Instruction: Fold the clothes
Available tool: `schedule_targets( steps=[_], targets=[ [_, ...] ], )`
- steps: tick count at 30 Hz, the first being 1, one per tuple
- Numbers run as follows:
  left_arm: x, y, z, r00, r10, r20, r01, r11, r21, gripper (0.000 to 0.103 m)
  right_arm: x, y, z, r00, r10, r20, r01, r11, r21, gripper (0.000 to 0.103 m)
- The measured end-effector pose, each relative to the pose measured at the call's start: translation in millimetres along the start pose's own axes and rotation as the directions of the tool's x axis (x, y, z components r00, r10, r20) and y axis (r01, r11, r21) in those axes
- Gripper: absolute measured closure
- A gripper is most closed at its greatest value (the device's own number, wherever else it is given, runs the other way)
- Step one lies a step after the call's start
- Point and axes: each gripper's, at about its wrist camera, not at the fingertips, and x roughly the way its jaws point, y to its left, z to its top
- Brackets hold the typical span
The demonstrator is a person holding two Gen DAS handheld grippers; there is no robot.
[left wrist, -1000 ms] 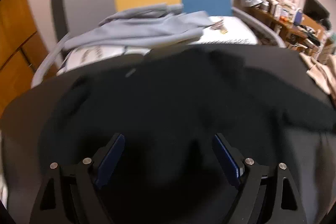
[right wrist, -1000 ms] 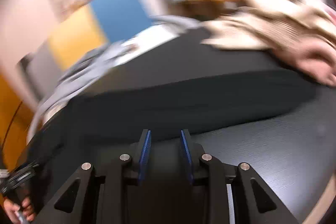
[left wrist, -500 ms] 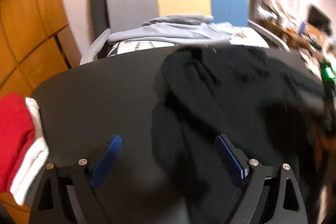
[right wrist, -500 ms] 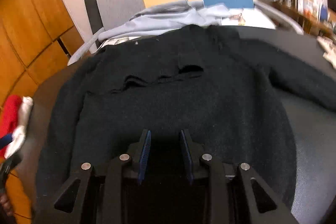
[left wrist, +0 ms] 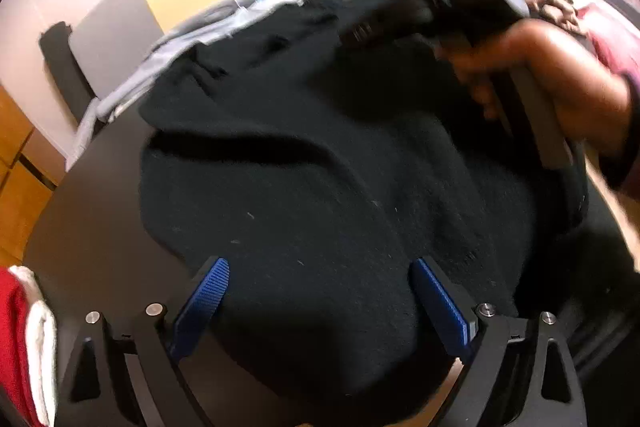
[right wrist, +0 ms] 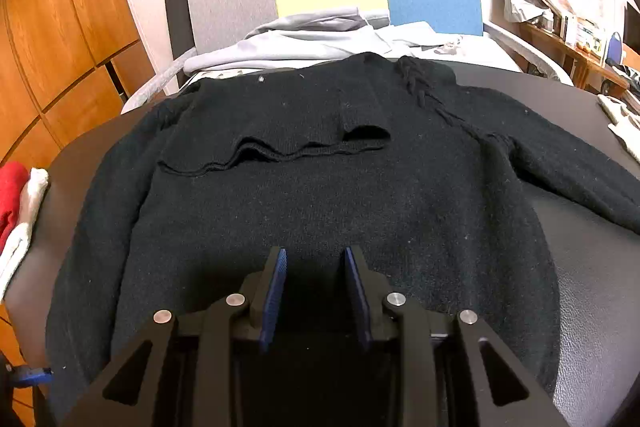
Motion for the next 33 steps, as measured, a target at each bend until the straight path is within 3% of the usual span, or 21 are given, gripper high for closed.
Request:
schedule_targets(
  steps=[2, 4, 7, 10, 15, 18, 22, 24, 26, 29, 32, 33],
  targets=[
    [-0.4, 6.0, -3.6, 0.999, -0.051, -0.004, 0.051, 0.997, -0.050, 0.017, 0.0, 0.5, -0.2, 1.000, -0.003, 0.001, 0.003, 1.000, -0.003, 0.072],
    [-4.3, 17.2, -2.8, 0.997, -0.076, 0.008, 0.077, 0.992, -0.100, 0.047, 0.0, 0.9, -0.5, 1.000, -0.006, 0.001, 0.006, 1.000, -0.006, 0.072],
    [-14.3, 46.3, -1.7, 0.991, -0.130, 0.011, 0.130, 0.968, -0.213, 0.080, -0.2, 1.6, -1.4, 1.000, -0.008, 0.002, 0.008, 1.000, -0.009, 0.072],
    [-24.1, 78.9, 0.6, 0.980, -0.197, 0.039, 0.199, 0.927, -0.317, 0.085, -0.5, 0.7, -1.4, 1.000, -0.004, 0.001, 0.004, 1.000, -0.005, 0.072],
    [-54.3, 134.5, -6.7, 0.976, -0.189, 0.112, 0.219, 0.866, -0.449, 0.089, -0.8, -0.2, -0.9, 1.000, 0.002, -0.003, -0.002, 1.000, 0.000, 0.072],
    [-73.7, 175.2, -20.2, 0.980, -0.130, 0.151, 0.192, 0.823, -0.535, 0.091, -0.8, 2.5, 0.0, 1.000, -0.010, -0.012, 0.010, 1.000, -0.008, 0.072],
    [-86.2, 225.4, -38.1, 0.988, -0.038, 0.148, 0.125, 0.761, -0.636, 0.096, -8.6, 14.9, 9.3, 1.000, -0.014, -0.008, 0.014, 0.999, -0.041, 0.072],
    [-86.6, 238.5, -43.6, 0.989, -0.034, 0.141, 0.119, 0.740, -0.662, 0.096, -15.3, 21.1, 16.3, 1.000, 0.019, 0.003, -0.019, 0.999, -0.030, 0.072],
    [-81.3, 233.1, -44.7, 0.990, -0.057, 0.126, 0.126, 0.751, -0.648, 0.096, -21.7, 28.0, 23.6, 0.997, 0.078, 0.014, -0.078, 0.997, -0.009, 0.072],
    [-68.5, 194.9, -37.8, 0.990, -0.110, 0.087, 0.140, 0.828, -0.544, 0.096, -22.6, 45.4, 29.7, 0.976, 0.218, -0.027, -0.217, 0.976, 0.014, 0.072],
    [-54.9, 146.8, -29.3, 0.972, -0.223, 0.069, 0.231, 0.873, -0.429, 0.085, -16.8, 64.2, 25.0, 0.939, 0.325, -0.109, -0.322, 0.946, 0.044, 0.072],
    [-51.2, 130.2, -26.7, 0.963, -0.261, 0.063, 0.264, 0.881, -0.393, 0.073, -15.5, 68.8, 22.1, 0.933, 0.336, -0.128, -0.332, 0.942, 0.051, 0.072]
  ],
)
